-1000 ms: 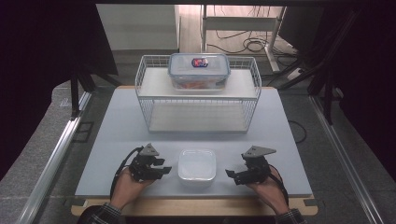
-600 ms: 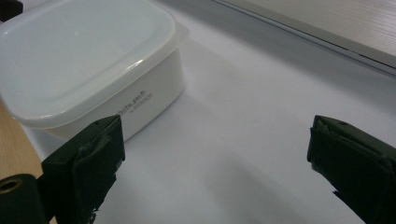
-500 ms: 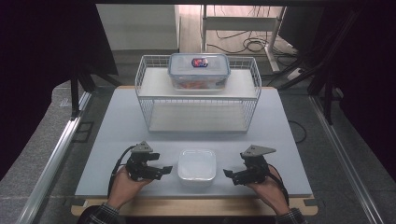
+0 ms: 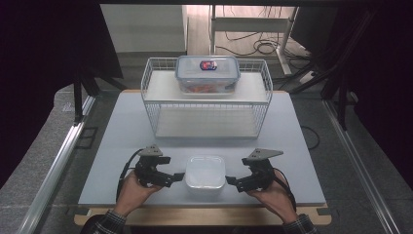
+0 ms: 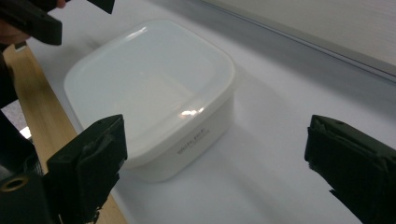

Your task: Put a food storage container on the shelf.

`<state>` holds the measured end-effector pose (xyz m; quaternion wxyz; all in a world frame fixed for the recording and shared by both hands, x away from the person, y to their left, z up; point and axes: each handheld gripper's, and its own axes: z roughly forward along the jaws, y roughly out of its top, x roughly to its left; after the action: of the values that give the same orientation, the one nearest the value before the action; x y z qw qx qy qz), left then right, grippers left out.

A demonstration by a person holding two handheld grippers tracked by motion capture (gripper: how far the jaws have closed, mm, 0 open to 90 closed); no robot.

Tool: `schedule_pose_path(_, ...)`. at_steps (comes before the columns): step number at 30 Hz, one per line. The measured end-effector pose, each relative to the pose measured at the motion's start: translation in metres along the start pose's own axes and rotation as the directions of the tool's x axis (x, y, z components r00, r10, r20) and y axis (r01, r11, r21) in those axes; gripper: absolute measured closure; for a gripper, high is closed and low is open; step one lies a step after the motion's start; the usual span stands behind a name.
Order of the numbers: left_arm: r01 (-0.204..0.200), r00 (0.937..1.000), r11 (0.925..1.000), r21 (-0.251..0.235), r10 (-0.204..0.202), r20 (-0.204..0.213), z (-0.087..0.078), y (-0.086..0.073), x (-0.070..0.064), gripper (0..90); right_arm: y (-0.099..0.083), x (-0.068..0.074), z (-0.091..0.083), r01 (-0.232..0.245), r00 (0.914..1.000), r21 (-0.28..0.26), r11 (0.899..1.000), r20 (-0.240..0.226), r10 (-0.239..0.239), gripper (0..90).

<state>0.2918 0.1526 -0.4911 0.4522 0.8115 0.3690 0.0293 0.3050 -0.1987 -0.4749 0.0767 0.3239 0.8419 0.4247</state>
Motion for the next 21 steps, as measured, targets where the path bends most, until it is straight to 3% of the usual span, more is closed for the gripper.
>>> schedule_pose_path(4,-0.028,0.9996,0.9990,0.034,0.027,0.004,0.007,0.006,-0.007,11.6,0.004,0.003,0.006,-0.026,0.9993,-0.003,1.000,-0.026,0.026,10.6)
schedule_pose_path(7,-0.040,0.9991,0.9976,0.056,0.041,-0.010,0.014,0.009,-0.011,17.0,0.006,0.008,0.013,-0.019,0.9991,0.016,1.000,-0.038,0.019,14.2)
schedule_pose_path(11,-0.024,0.9995,0.9968,0.076,0.025,-0.017,0.025,0.011,-0.011,22.9,0.008,0.012,0.024,-0.012,0.9986,0.047,0.999,-0.050,0.014,18.2)
schedule_pose_path(15,0.006,0.9995,0.9973,0.073,-0.008,0.030,0.032,0.011,-0.009,24.0,0.008,0.009,0.031,-0.053,0.9961,0.076,0.996,-0.067,0.058,22.3)
schedule_pose_path(17,0.025,0.9959,0.9955,0.092,-0.032,0.084,0.037,0.010,-0.009,21.5,0.008,0.006,0.032,-0.076,0.9917,0.084,0.994,-0.097,0.084,25.4)
schedule_pose_path(21,0.046,0.9941,0.9936,0.103,-0.056,0.093,0.038,0.009,-0.011,19.7,0.008,0.005,0.033,-0.126,0.9804,0.107,0.986,-0.138,0.141,32.2)
